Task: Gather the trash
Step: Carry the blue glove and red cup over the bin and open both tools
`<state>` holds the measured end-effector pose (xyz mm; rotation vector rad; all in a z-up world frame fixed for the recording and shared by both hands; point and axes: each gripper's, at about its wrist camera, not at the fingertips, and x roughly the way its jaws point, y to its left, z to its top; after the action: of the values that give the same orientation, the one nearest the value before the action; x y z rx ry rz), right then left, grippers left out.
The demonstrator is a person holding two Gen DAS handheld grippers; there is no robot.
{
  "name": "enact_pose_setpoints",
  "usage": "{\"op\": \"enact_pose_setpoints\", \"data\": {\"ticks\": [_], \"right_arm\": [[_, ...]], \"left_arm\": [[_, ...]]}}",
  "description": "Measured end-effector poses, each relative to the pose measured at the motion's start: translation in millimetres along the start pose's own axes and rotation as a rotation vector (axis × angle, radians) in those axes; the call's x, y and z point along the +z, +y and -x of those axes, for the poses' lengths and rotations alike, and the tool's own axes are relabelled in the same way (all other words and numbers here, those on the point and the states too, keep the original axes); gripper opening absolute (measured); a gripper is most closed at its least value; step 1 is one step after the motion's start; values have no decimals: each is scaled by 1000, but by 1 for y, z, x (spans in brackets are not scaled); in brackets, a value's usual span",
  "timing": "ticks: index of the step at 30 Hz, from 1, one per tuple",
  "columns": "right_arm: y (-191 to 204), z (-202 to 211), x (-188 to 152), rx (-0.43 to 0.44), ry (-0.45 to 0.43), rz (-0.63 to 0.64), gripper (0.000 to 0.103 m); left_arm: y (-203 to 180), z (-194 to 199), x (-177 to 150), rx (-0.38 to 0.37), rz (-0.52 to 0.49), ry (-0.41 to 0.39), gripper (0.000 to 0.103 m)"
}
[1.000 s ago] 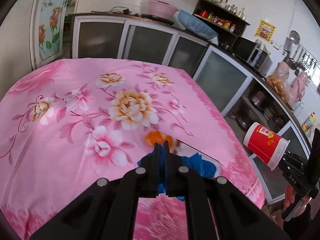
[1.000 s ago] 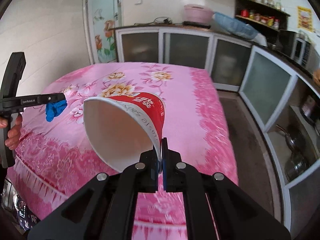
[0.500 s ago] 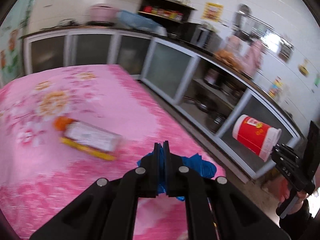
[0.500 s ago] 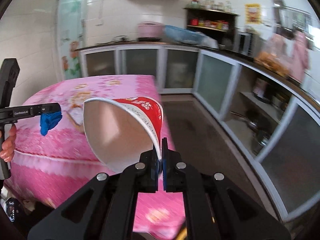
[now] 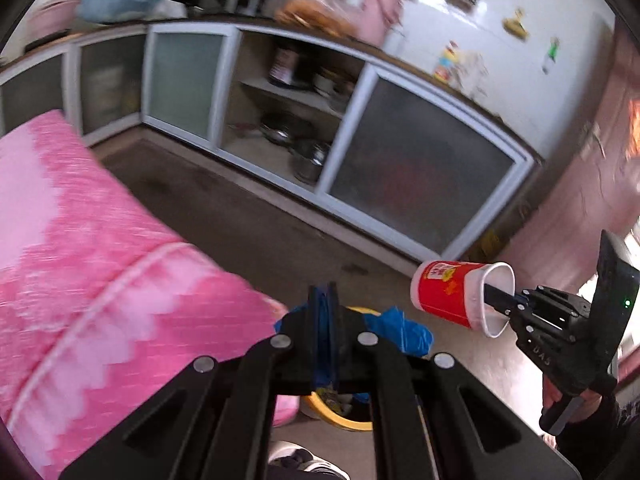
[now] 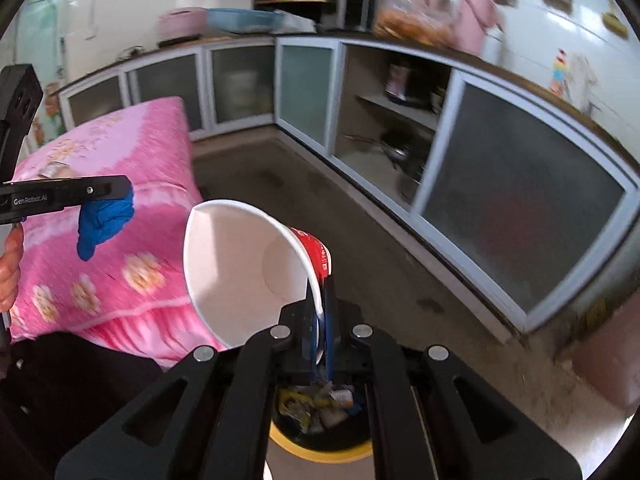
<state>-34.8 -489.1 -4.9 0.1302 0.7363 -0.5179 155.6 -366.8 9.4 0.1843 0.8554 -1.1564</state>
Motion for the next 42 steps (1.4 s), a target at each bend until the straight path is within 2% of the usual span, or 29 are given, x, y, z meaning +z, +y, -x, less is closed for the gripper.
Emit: {"op": "enact_pose_setpoints", "data": {"ticks": [7,13,22,33,36,38,39,40,41,42], "right_arm": [[-40,-38,-51,2,138,-92,2],[-52,-66,-80,4,219,-131,2],[-67,-85,-105,3,295,-171,2],[-71,-99,-112,14,333,-183,3],[-74,-103,-114,18,353,-191,4],[-75,-106,-117,4,374,-191,7],[-77,-107,-119,2,385,-196,15],[-79,-107,-121,3,392,-199,32],[-81,-107,-123,10,398,-207,45],[-84,-106,-125,14,388,-222,63]], "left_arm": [[-50,-76,-12,-27,-99,137,3],[-66,-125,-17,-20,-123,208,3],[-77,-166,-15,-7,-108,244,3],[-81,-182,-15,0,-94,261,4],[-82,-185,-16,7,-87,263,14],[-81,-186,-17,9,-79,256,36],[-81,-185,-17,14,-75,250,45],[-80,-184,-16,18,-70,243,63],[-79,-183,-16,17,-62,232,75],[-79,-181,-16,8,-55,226,78]]}}
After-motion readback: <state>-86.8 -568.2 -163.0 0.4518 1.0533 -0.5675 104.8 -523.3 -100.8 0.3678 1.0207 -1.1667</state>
